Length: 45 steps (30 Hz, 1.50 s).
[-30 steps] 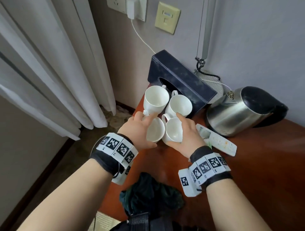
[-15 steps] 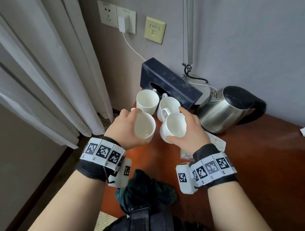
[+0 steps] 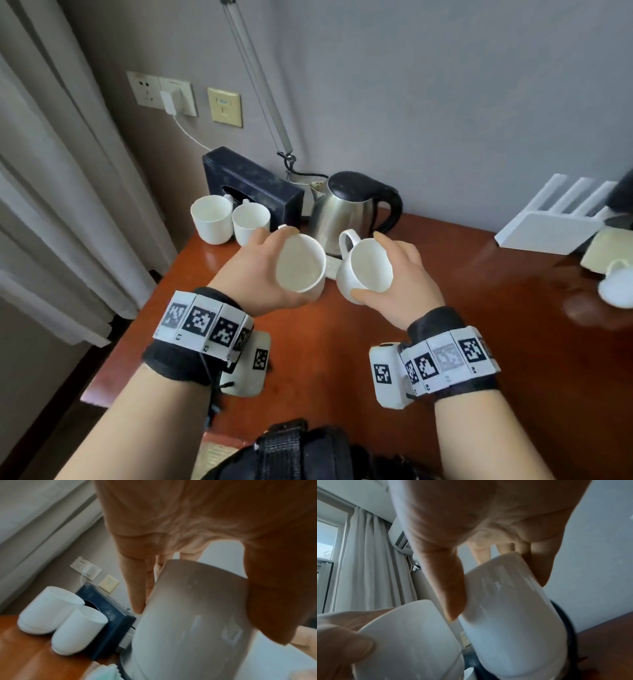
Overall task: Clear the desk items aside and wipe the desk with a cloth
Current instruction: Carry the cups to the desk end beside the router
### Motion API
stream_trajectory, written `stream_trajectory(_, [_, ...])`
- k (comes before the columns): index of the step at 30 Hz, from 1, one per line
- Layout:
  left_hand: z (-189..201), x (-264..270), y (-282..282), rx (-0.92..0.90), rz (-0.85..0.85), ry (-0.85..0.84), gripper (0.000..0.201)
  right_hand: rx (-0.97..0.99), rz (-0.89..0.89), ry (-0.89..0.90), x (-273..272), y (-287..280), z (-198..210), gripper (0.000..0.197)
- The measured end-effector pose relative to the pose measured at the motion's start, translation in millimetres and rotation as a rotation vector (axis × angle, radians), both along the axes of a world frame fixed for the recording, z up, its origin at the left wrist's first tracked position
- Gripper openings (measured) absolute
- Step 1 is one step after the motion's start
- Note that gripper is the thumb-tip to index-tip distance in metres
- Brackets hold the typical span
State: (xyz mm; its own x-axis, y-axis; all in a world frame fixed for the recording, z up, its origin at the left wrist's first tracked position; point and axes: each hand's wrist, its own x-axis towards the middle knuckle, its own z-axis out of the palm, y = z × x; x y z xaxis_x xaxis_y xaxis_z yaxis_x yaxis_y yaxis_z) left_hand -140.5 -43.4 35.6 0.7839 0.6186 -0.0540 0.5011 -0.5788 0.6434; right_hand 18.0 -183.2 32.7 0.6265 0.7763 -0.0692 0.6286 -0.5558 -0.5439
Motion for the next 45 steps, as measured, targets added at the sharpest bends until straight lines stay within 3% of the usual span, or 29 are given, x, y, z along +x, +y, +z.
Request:
stream_trajectory(9, [-7.4, 86.7, -130.9, -0.007, -0.169, 0.002, 0.091, -0.048, -0.191, -0.056, 58.7, -159.0, -2.9, 0.086])
stream_trajectory(15, [-12.5, 128.1, -185.2, -0.027, -0.277, 0.007, 0.092, -0.072, -0.299, -0.038, 84.2, -226.3, -9.2, 0.086])
stream_trajectory(31, [-22.4, 266.4, -208.3, -0.039, -0.44, 0.006, 0.096, -0.088, -0.486, -0.025, 200.3, -272.5, -1.8, 0.094])
stream_trajectory(38, [-35.2, 324.2, -231.7, 0.023, -0.514, 0.106, 0.097, -0.037, -0.517, 0.017, 258.3, -302.6, -17.8, 0.094])
stream_trajectory(45, [-58.2, 396.4, -291.5, 0.039, -0.453, 0.23, 0.094, -0.062, -0.465, 0.054, 349.2, -358.6, -39.4, 0.091])
